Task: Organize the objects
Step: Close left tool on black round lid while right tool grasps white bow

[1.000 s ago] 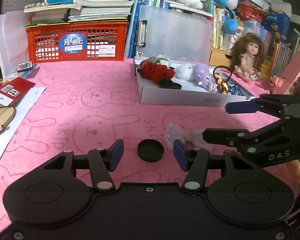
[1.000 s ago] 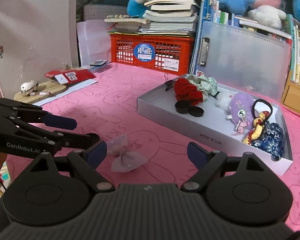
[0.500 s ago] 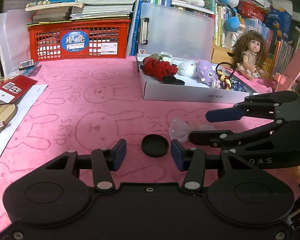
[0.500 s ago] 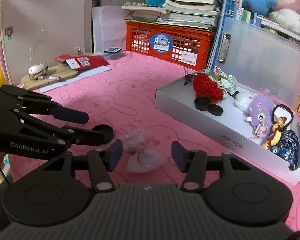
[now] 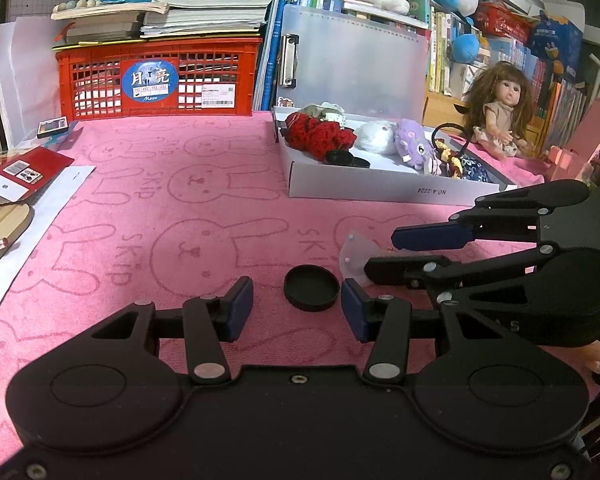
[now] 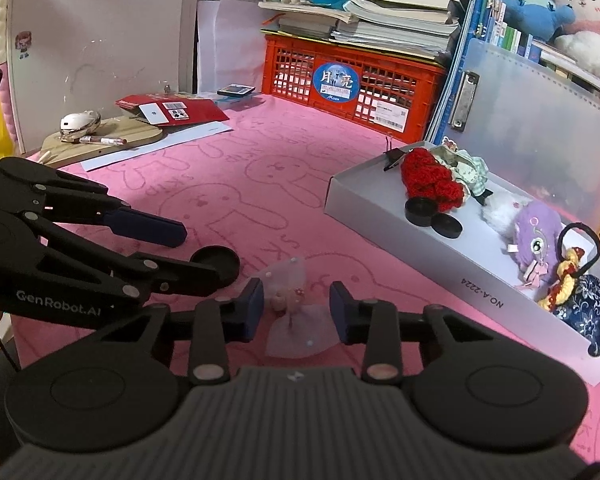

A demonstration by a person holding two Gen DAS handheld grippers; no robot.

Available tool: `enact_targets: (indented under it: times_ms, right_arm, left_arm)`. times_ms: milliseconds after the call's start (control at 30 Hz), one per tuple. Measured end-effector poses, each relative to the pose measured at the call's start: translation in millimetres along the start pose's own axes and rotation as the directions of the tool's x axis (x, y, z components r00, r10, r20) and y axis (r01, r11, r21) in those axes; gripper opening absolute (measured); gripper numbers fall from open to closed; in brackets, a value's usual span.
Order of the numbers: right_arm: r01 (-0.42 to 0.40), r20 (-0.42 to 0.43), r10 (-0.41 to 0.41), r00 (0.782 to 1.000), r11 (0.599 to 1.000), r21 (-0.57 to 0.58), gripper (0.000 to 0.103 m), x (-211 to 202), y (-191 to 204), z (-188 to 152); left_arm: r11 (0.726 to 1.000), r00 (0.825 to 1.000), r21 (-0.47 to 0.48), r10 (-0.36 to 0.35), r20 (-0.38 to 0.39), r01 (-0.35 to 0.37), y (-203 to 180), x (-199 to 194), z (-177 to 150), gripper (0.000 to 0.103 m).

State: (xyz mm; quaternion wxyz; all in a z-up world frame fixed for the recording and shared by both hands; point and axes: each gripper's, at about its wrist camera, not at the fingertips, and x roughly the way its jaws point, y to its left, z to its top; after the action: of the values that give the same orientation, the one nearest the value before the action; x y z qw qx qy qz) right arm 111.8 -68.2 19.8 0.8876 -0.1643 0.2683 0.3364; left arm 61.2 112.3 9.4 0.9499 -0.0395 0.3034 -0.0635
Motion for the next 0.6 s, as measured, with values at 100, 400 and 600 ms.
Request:
enact_targets:
  times_ms: [100, 400, 600]
  right_arm:
    - [0.0, 0.007, -0.001, 1.0, 1.0, 0.008, 0.033, -1.5, -0.1, -0.7]
    - [0.015, 0.029, -0.016, 0.999, 0.999, 0.041, 0.027, -7.7, -3.1, 0.4]
    - [0.044, 0.041, -0.046, 0.998, 0.997, 0.063, 0.016, -12.2, -5.6, 1.2]
  left_arm:
    - [1.0, 1.0, 0.007, 0.002, 0.0, -0.002, -1.5, 0.9, 0.4, 0.047]
    - [1.0, 1.0, 0.022, 0.016, 0.004, -0.016, -6.3, 4.2, 2.1, 0.047]
    - [1.0, 1.0, 0.005, 0.008, 0.01, -0.008, -5.9, 4.9, 3.4, 0.03]
